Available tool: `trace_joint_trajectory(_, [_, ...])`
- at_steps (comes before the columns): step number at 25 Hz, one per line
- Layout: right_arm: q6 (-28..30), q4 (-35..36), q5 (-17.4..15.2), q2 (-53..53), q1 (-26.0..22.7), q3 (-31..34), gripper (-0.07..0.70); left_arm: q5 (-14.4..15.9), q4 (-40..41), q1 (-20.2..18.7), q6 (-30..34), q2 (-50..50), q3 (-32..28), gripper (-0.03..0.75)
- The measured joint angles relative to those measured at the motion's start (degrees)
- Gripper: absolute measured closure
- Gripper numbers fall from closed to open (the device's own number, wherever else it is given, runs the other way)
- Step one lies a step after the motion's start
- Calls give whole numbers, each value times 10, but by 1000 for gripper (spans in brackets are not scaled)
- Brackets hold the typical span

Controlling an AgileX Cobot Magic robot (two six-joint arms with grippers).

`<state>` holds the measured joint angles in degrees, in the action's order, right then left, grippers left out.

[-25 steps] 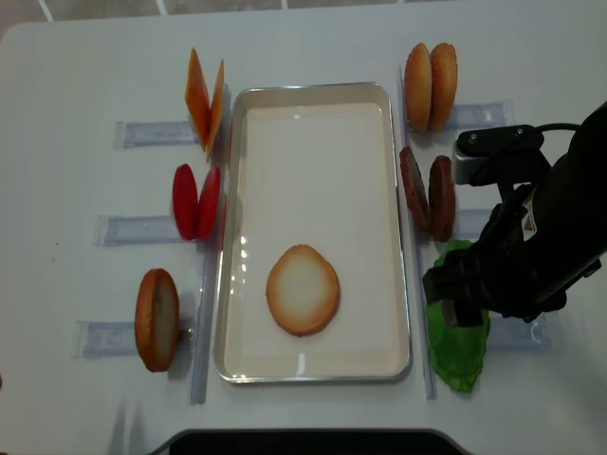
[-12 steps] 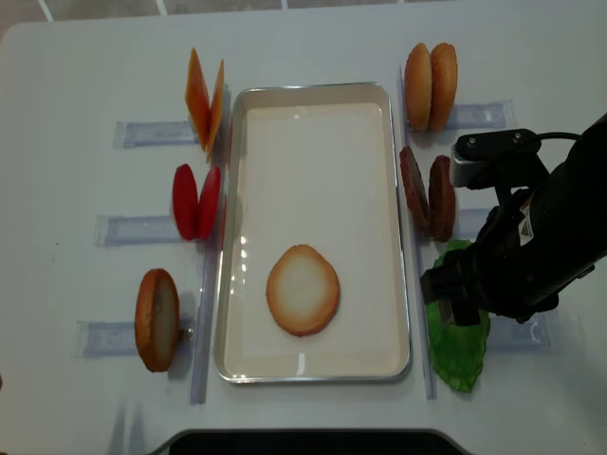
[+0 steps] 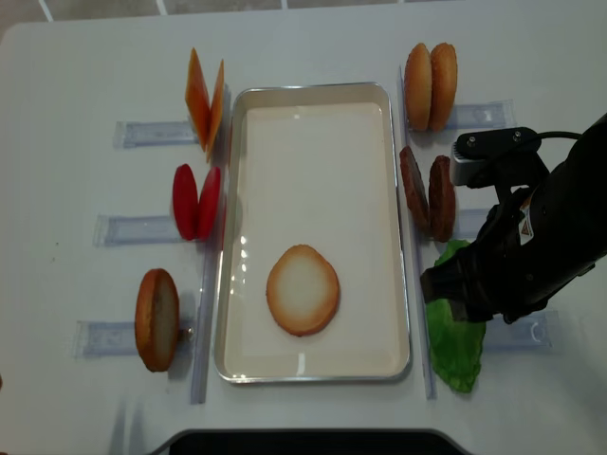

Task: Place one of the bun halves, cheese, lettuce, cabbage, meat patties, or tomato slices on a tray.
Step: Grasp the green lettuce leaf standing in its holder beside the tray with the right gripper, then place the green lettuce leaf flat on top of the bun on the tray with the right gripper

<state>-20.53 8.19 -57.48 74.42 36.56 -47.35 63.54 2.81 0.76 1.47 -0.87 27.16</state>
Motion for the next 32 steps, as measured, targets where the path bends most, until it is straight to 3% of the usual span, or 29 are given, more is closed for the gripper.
trace_joint_trajectory(10, [0,-8,-1,0,0,0,607,0,0,0,0,0,0,557])
trace_joint_trajectory(20, [0,-9,-10,0,0,0,607,0,0,0,0,0,0,557])
trace_joint_trajectory(32, [0,3,-64,0,3,-47,607,0,0,0,0,0,0,557])
